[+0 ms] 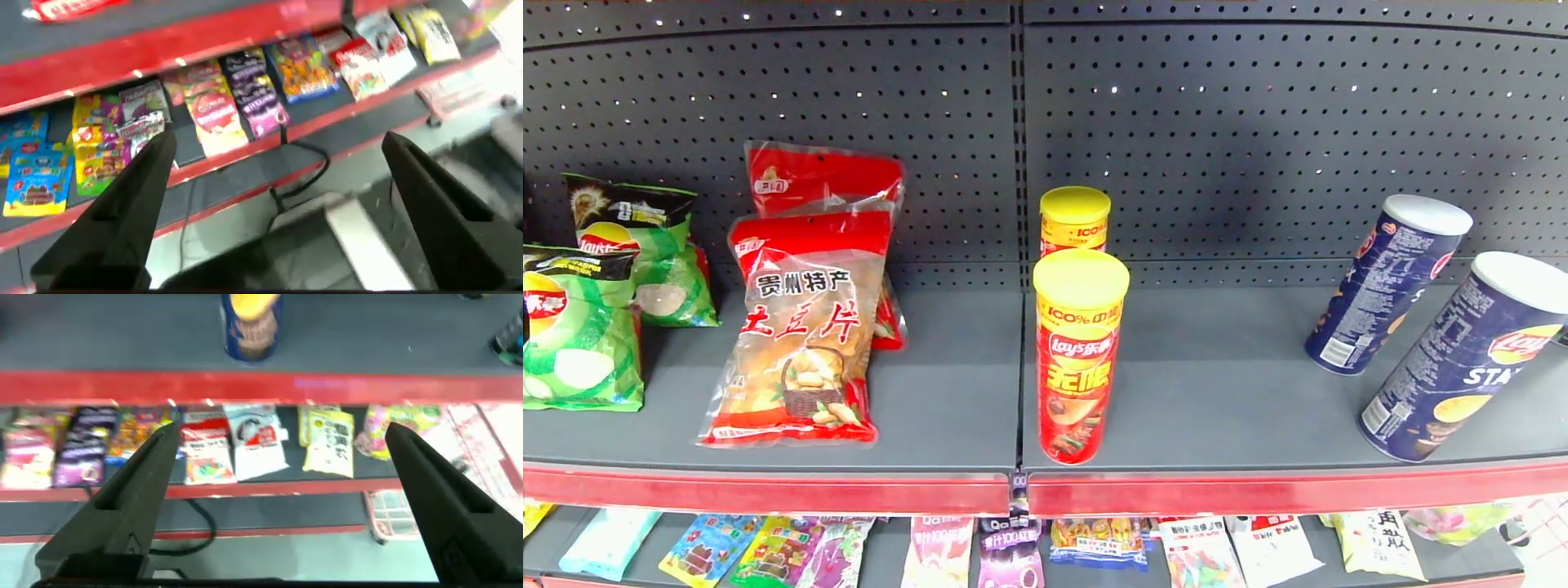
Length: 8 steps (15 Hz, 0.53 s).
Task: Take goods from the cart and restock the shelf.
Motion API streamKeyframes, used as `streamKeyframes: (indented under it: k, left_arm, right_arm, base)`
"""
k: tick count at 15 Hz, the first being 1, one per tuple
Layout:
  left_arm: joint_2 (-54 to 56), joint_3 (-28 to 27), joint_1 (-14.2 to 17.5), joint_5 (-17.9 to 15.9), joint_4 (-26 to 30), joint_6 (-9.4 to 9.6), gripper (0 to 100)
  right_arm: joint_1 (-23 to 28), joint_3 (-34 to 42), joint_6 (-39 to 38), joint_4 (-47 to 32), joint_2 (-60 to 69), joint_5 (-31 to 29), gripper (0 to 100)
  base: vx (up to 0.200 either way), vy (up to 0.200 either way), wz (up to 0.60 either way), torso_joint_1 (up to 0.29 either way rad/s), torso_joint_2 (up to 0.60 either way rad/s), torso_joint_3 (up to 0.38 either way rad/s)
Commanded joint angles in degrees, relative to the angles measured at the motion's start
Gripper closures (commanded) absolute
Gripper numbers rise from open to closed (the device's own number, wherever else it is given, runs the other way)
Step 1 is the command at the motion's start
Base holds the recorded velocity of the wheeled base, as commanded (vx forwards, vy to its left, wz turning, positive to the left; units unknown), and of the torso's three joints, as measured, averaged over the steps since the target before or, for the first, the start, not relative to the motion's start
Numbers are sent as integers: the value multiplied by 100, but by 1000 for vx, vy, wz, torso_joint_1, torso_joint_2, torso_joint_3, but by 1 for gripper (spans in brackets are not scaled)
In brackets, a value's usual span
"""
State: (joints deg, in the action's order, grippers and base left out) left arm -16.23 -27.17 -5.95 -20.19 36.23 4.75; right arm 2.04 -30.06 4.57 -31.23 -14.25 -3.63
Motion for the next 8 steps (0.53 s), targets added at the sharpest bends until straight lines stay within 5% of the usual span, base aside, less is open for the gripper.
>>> streamKeyframes:
  k: [1, 2, 5, 8]
  left_arm:
    - [1095, 362, -662, 454, 271, -36, 0]
    - [1086, 810, -662, 1447, -512, -431, 0]
    - [761, 1601, -600, 2405, -1856, -774, 0]
    - [805, 1909, -363, 3153, -2217, -853, 0]
  right_arm:
    - [192, 387, 105, 56, 564, 73, 0]
    - [-107, 1002, 105, 372, 1021, 442, 0]
    - [-221, 2452, 176, 2297, 1425, 372, 0]
    - [-221, 2523, -97, 2438, 1425, 363, 0]
  base:
    - [0, 0, 0, 0, 0, 0]
    - [0, 0, 0, 0, 0, 0]
    - [0, 0, 0, 0, 0, 0]
    - [0, 0, 0, 0, 0, 0]
